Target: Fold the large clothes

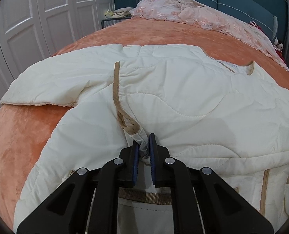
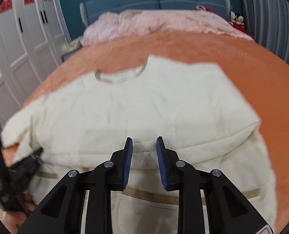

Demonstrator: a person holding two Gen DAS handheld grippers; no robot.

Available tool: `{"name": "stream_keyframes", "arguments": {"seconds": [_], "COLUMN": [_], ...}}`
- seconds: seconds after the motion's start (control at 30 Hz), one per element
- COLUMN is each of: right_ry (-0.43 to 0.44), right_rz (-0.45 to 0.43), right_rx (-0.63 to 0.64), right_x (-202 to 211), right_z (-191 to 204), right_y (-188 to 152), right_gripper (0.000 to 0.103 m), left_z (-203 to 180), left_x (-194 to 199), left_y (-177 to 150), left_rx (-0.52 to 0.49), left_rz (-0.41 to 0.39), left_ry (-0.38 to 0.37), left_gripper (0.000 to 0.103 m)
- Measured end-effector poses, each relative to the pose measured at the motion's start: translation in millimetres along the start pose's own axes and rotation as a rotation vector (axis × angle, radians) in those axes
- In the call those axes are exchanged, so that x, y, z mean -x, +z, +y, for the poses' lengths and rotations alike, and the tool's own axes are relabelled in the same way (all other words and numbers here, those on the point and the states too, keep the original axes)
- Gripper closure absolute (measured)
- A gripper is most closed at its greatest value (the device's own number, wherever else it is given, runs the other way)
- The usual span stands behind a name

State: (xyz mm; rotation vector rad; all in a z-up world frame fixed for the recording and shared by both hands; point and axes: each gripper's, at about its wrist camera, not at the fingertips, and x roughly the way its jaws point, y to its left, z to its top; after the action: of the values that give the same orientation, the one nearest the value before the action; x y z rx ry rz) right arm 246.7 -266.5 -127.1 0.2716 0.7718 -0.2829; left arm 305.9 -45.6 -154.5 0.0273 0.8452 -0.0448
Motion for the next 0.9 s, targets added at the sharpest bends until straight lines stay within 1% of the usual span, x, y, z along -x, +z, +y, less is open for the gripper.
{"name": "stream_keyframes", "arguments": {"seconds": [0.07, 0.13, 0.4, 0.47, 0.5, 0.53, 0.57, 0.6, 0.63, 0.67, 0.7, 0.73, 0.77, 0.8, 0.87, 0.9], "right_ry": [-0.01, 0.0, -0.023, -0.024, -0.029, -0.033, -0.038, -0.052, -0.079, -0.096, -0.087, -0.055, -0.034, -0.008, 0.032, 0.052], "right_rz": [0.023, 0.037, 0.016, 0.018, 0.02, 0.021, 0.022, 0.022, 0.013, -0.01, -0.042, -0.074, -0.088, -0.105, -0.104, -0.094], "right_rx": [0.001, -0.019, 0.006, 0.006, 0.01, 0.014, 0.018, 0.026, 0.04, 0.052, 0.057, 0.059, 0.061, 0.07, 0.083, 0.087], "right_x": [-15, -24, -25, -25, -25, -25, -23, -18, -10, 2, 14, 27, 34, 42, 49, 49], "right_z": [-4, -9, -1, -1, 0, 0, 0, 3, 8, 15, 22, 32, 39, 51, 69, 77], "right_y": [-7, -12, -27, -26, -26, -26, -26, -25, -23, -24, -25, -29, -32, -38, -49, -55], "right_gripper": [0.082, 0.082, 0.082, 0.082, 0.082, 0.082, 0.081, 0.08, 0.079, 0.074, 0.072, 0.069, 0.062, 0.059, 0.058, 0.058], "left_z": [0, -2, 0, 3, 9, 17, 33, 48, 60, 83, 110, 137, 166, 192, 237, 274], "left_x": [0, 0, -1, 0, 2, 6, 12, 20, 27, 40, 55, 65, 69, 68, 57, 44], "left_y": [-2, -5, -9, -7, -4, -1, 4, 7, 9, 13, 16, 20, 24, 28, 35, 39], "left_rx": [0.0, -0.001, 0.015, 0.03, 0.058, 0.094, 0.151, 0.195, 0.225, 0.275, 0.325, 0.364, 0.397, 0.424, 0.468, 0.517], "left_rz": [-0.012, -0.022, -0.043, -0.038, -0.028, -0.015, 0.011, 0.024, 0.019, -0.007, -0.056, -0.096, -0.112, -0.108, -0.078, -0.04], "left_ry": [-0.001, -0.001, -0.016, -0.035, -0.067, -0.101, -0.144, -0.146, -0.137, -0.116, -0.098, -0.076, -0.029, 0.009, 0.051, 0.094], "left_gripper": [0.094, 0.094, 0.093, 0.093, 0.091, 0.085, 0.073, 0.053, 0.044, 0.028, 0.018, 0.013, 0.01, 0.01, 0.01, 0.01]}}
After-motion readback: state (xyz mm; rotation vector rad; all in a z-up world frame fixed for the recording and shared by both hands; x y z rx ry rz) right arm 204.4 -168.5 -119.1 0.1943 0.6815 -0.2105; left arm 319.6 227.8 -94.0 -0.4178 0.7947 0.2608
